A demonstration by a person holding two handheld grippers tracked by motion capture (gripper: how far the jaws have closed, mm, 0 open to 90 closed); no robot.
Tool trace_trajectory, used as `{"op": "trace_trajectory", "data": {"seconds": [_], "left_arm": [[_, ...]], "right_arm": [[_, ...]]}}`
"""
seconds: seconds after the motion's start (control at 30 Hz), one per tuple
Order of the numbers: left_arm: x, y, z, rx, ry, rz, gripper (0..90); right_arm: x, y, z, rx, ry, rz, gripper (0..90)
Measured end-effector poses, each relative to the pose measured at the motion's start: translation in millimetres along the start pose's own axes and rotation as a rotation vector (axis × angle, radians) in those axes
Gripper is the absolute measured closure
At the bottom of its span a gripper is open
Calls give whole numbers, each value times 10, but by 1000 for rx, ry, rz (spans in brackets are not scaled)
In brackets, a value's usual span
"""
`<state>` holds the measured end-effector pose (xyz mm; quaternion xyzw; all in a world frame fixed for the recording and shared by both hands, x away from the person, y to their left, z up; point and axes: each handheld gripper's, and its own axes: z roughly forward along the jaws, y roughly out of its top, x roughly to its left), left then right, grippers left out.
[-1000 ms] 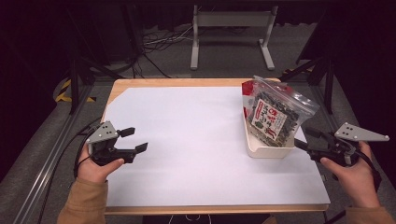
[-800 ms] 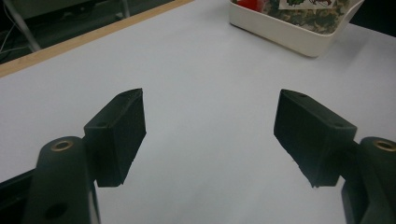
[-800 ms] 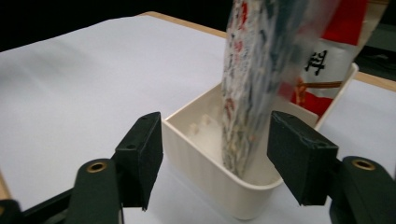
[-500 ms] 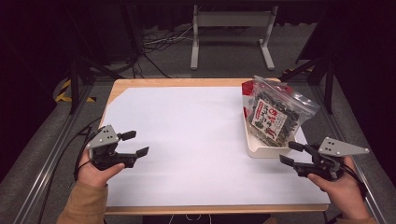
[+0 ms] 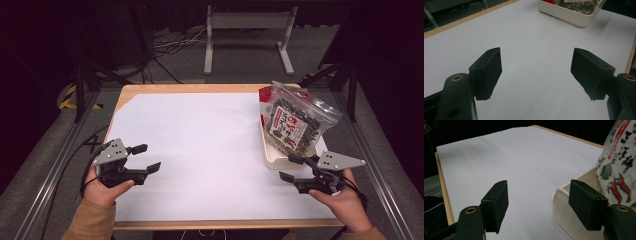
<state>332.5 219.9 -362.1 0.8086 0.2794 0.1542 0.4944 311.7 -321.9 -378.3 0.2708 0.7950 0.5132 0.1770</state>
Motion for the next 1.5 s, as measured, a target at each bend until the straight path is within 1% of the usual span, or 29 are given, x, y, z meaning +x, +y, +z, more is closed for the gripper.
{"op": "trace_trajectory", "data": {"seconds": [0.07,0.13,0.2,0.27,0.3,0.37,0.4,0.43,0.53,0.57,0.6,0.7,0.73,0.8,0.87,0.93,1.0,1.3,1.5], "left_arm": [[-9,-15,11,-3,3,4,254],[-16,-33,22,-10,1,-5,255],[-16,-47,32,-8,-2,-2,255],[-19,-65,45,-12,-7,-9,256],[-19,-65,45,-12,-7,-9,256],[-28,-88,70,-15,-15,-14,256],[-42,-100,86,-16,-18,-25,256],[-40,-104,96,-16,-15,-10,255],[-54,-114,118,-22,-22,-11,255],[-54,-115,123,-27,-23,-9,255],[-54,-118,130,-35,-24,-16,256],[-58,-115,143,-38,-28,-18,255],[-69,-118,155,-35,-26,-10,255],[-70,-126,158,-36,-26,-10,255],[-70,-140,162,-38,-27,-17,255],[-63,-155,169,-44,-21,-19,255],[-55,-172,180,-41,-25,-26,255],[-37,-197,197,-37,-33,-32,254],[-29,-210,199,-35,-32,-32,249]], "right_arm": [[25,0,70,-6,10,-9,312],[49,-2,132,-14,20,-13,307],[71,-7,196,-15,26,-20,302],[88,-23,266,-12,40,-18,301],[88,-23,266,-12,40,-18,301],[119,-59,372,-5,55,-17,298],[128,-69,400,0,54,-24,298],[141,-79,439,0,55,-24,297],[160,-90,498,-7,48,-27,287],[164,-98,526,-2,39,-35,276],[164,-104,543,-2,31,-40,273],[172,-130,613,-1,16,-38,265],[180,-142,641,-1,11,-38,262],[184,-151,663,-1,8,-37,262],[185,-170,699,-7,-5,-32,273],[196,-178,716,-22,-29,-25,287],[221,-199,740,-54,-58,-20,284],[239,-218,759,-45,-55,-22,279],[252,-224,761,-37,-47,-26,247]]}}
